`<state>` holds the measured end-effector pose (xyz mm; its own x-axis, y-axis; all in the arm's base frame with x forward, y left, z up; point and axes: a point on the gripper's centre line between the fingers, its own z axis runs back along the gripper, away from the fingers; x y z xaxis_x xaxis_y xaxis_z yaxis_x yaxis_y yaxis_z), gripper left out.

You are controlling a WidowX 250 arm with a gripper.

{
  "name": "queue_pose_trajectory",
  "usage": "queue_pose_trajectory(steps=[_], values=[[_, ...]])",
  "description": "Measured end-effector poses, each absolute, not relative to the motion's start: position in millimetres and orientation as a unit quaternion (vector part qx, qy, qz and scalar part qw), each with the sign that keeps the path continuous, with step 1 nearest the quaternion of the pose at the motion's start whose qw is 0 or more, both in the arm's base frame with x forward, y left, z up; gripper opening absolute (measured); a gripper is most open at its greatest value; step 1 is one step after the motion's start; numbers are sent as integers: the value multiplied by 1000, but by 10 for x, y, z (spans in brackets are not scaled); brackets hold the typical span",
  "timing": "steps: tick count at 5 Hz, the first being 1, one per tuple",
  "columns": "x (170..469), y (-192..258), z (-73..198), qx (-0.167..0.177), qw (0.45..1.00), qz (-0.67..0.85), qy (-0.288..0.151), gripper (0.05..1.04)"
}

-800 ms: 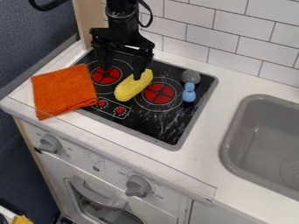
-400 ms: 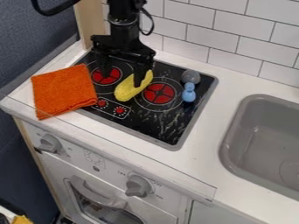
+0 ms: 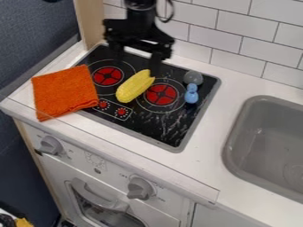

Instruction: Move the blue spoon in between two burners

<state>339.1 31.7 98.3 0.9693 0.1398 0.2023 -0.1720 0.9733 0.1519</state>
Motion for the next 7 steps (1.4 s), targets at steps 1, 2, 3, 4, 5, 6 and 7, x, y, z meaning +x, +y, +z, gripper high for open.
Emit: queue_pose_trajectory(steps=[1, 2, 3, 4, 5, 6, 7], values=[[3480, 55, 1003, 99, 981, 135, -101, 1001], [3613, -138, 933, 97, 974, 181, -92, 1001], [3753, -261, 759, 95, 974, 195, -69, 1001], [3866, -350, 516, 80, 979, 181, -42, 1001], [3938, -395, 403, 67, 983, 170, -29, 1001], [3945, -449, 254, 51, 987, 153, -16, 1001], [3977, -391, 209, 57, 988, 142, -12, 1001]])
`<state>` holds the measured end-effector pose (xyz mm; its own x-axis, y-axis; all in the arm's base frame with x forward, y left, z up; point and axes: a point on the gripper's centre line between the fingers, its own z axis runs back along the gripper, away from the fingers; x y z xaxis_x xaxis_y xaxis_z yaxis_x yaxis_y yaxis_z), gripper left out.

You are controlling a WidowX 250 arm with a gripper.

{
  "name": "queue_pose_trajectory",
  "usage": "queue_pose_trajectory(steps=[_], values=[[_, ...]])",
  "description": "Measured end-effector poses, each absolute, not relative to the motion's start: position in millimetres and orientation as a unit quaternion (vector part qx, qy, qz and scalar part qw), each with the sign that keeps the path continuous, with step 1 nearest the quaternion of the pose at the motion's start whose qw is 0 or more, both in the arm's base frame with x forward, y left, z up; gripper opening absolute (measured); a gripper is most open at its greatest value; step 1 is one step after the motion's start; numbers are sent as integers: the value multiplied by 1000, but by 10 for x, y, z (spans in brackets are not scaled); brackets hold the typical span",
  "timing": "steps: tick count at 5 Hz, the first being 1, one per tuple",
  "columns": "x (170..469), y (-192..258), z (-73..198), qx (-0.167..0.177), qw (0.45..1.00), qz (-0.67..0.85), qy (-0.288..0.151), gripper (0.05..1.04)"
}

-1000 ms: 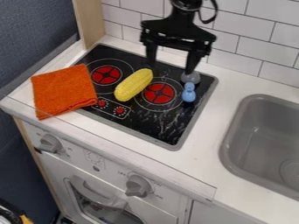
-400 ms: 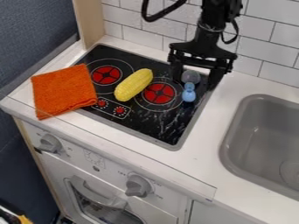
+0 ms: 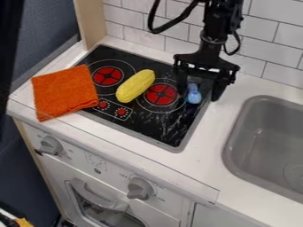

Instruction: Move the blue spoon in between two burners

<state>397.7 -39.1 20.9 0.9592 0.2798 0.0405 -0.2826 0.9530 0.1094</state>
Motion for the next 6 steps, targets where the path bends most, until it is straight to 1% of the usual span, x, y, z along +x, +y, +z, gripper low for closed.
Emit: queue_pose_trajectory(steps=[1, 2, 3, 4, 5, 6], values=[[4006, -430, 115, 46, 991, 126, 2, 952], [4050, -427, 118, 43, 991, 123, -10, 691], [4049, -412, 119, 48, 991, 123, -12, 412], [4007, -409, 120, 47, 991, 124, -12, 371], [3903, -401, 167, 45, 991, 124, -12, 371], [3810, -369, 442, 38, 989, 140, -38, 371]])
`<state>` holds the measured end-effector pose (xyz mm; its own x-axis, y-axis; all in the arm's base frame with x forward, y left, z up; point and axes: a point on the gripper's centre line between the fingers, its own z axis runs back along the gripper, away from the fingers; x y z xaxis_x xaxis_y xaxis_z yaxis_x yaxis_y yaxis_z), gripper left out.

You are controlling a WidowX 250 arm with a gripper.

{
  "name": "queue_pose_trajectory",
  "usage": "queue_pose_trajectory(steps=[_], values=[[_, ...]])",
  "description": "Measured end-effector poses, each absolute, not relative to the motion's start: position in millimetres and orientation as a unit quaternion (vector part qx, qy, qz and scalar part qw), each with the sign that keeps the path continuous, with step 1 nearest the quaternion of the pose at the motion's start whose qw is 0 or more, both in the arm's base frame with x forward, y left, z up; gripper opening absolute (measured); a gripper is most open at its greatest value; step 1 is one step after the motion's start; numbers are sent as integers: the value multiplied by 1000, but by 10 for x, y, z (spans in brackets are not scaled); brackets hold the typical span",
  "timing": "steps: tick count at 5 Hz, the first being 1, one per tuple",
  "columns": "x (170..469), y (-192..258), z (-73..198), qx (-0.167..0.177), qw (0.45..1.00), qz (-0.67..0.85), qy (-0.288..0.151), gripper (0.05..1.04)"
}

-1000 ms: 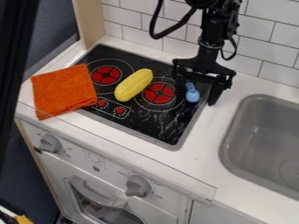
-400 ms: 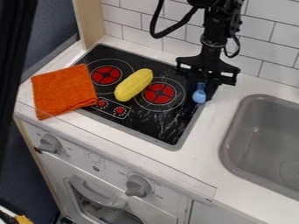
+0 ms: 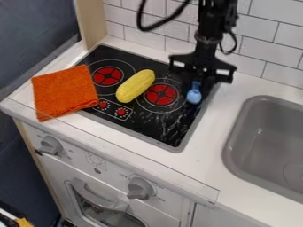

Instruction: Move the blue spoon in between two burners

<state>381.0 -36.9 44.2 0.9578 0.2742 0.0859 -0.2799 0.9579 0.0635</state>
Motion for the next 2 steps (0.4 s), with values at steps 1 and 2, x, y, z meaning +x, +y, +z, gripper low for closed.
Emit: queue_pose_trajectory(steps=[1, 2], values=[[3643, -364, 619, 18, 986, 158, -40, 371], [3422, -287, 662, -15, 981, 193, -19, 371]])
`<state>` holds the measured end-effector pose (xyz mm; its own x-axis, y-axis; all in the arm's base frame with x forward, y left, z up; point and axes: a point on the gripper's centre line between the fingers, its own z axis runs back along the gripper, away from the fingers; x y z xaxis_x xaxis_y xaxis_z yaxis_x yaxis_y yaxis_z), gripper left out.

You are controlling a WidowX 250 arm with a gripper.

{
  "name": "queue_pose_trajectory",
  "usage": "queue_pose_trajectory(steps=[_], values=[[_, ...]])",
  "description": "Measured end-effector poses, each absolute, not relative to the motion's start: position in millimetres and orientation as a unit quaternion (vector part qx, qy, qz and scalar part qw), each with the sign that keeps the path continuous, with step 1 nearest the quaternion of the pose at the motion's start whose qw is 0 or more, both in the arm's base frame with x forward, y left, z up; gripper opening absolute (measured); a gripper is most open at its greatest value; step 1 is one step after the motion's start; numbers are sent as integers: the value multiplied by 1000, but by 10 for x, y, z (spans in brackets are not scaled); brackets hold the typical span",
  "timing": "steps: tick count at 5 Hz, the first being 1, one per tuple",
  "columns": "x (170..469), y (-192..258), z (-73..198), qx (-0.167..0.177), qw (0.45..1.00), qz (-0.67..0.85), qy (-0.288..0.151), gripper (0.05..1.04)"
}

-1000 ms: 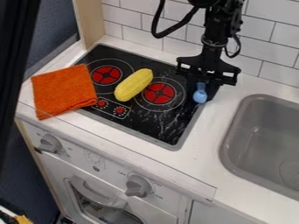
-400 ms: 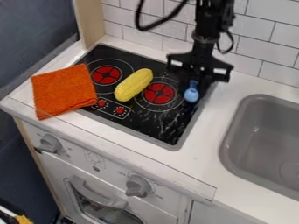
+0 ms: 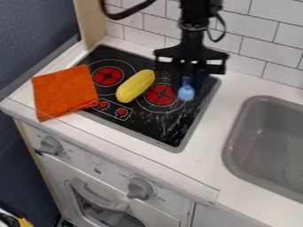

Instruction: Move the blue spoon in between two burners

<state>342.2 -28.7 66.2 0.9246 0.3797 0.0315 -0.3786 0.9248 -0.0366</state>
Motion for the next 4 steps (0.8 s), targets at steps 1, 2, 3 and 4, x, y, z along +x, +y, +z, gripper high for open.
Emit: queue_pose_trajectory(steps=[1, 2, 3, 4], values=[[3213, -357, 576, -55, 974, 218, 27, 371], [3103, -339, 520, -90, 958, 265, 61, 371], [3089, -283, 505, -94, 951, 288, 69, 371], [3080, -193, 423, -82, 946, 302, 80, 371]])
